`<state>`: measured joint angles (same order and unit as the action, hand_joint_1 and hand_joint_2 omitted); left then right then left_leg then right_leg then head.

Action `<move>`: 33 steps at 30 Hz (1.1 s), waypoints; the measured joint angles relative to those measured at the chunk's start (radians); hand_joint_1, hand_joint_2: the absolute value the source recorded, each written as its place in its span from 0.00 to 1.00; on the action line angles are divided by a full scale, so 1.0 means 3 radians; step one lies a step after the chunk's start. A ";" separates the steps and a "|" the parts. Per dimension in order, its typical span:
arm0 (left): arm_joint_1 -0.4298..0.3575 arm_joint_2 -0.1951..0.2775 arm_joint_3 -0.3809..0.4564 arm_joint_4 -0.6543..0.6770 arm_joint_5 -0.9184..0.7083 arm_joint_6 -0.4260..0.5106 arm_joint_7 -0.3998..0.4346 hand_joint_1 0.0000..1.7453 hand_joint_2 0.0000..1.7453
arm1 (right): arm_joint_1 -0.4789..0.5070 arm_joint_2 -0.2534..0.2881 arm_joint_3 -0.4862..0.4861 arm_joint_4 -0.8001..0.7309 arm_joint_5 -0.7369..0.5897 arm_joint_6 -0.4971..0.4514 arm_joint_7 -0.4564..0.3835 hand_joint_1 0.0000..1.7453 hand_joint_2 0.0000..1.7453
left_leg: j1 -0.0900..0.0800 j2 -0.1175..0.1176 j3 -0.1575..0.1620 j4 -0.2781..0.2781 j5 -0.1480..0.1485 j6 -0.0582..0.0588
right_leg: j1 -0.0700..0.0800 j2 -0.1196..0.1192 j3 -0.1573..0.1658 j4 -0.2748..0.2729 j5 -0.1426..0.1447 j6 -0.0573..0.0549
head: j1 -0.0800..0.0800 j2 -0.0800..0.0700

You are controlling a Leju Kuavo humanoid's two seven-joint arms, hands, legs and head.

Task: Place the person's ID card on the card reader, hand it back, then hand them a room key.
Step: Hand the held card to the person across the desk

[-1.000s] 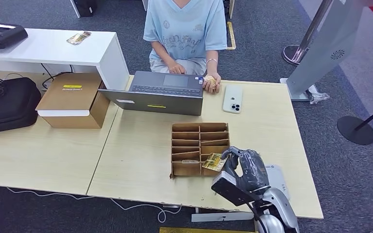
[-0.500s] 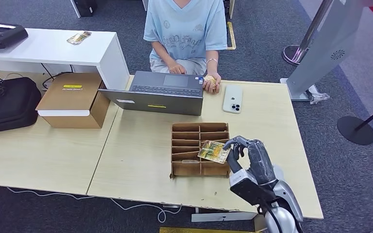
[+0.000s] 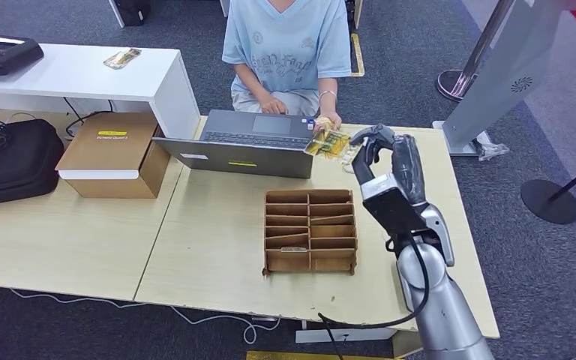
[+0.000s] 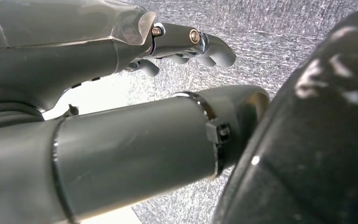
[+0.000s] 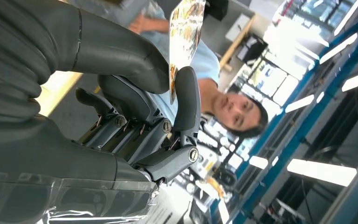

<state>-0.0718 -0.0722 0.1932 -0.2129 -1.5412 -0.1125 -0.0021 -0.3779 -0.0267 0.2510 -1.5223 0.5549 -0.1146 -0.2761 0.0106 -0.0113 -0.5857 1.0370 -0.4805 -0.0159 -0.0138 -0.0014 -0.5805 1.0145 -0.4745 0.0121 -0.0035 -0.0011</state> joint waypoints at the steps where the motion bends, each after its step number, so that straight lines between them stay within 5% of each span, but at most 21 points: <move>1: -0.0007 0.0001 -0.0010 0.0000 0.0000 -0.0007 -0.0001 0.00 0.00 | -0.0110 0.0020 0.0009 0.0086 0.0001 -0.0066 0.0023 1.00 1.00 | 0.0000 0.0000 0.0000 0.0000 0.0001 -0.0001 | 0.0000 0.0000 0.0000 0.0000 0.0001 -0.0001 | 0.0000 0.0000; 18: -0.0132 0.0017 -0.0152 0.0000 0.0000 -0.0078 -0.0052 0.00 0.00 | -0.1879 0.0383 0.0072 0.2147 0.0510 -0.0659 0.0463 1.00 1.00 | 0.0000 -0.0001 -0.0001 0.0001 0.0006 -0.0002 | 0.0000 0.0000 -0.0002 0.0002 0.0007 -0.0004 | 0.0000 0.0000; 33: -0.0155 0.0028 -0.0210 0.0000 0.0000 -0.0135 -0.0052 0.00 0.00 | -0.2737 0.0693 0.0093 0.3366 0.0748 -0.0527 0.1055 1.00 1.00 | 0.0000 0.0000 -0.0002 0.0001 0.0006 -0.0002 | 0.0001 0.0000 -0.0005 0.0002 0.0007 -0.0004 | 0.0000 0.0000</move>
<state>-0.1184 -0.0638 0.1301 -0.2129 -1.5412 -0.1532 -0.0178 -1.1991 0.1813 0.2790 -0.5124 0.7791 -0.2726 0.0405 0.0107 -0.0114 -0.5863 1.0373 -0.4787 -0.0165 -0.0136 -0.0015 -0.5818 1.0150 -0.4725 0.0108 -0.0034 -0.0011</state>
